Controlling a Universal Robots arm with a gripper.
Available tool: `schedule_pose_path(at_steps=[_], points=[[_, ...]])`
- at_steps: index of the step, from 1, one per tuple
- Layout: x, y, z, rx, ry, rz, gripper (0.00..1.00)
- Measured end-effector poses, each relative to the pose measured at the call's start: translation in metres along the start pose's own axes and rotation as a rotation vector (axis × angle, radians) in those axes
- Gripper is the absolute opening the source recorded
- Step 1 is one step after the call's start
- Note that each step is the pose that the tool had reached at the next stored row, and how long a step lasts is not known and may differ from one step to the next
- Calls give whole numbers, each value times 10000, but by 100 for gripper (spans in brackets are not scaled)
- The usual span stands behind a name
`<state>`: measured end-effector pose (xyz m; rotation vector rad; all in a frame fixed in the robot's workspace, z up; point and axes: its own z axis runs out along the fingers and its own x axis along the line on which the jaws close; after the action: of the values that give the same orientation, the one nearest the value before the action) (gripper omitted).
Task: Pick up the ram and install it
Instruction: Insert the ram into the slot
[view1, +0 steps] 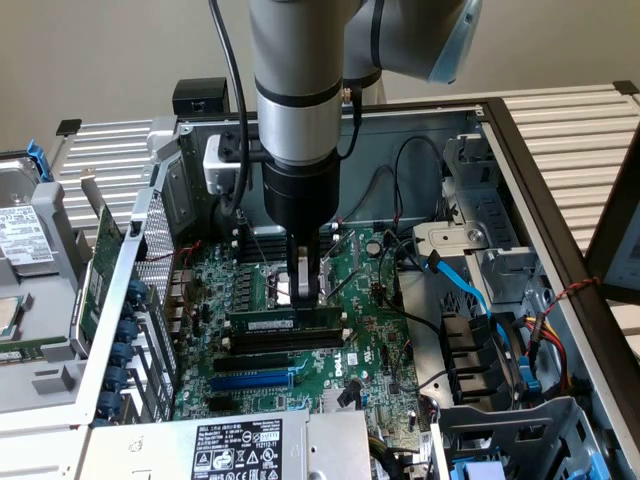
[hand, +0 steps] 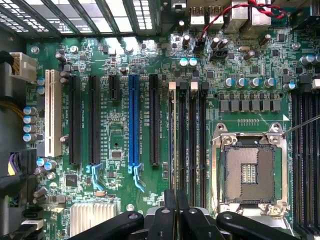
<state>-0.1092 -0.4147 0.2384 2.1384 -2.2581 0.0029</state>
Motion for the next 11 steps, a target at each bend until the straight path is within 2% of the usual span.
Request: schedule_pose_path(at_steps=[11], points=[[-1, 5, 12, 4, 1, -79, 13]])
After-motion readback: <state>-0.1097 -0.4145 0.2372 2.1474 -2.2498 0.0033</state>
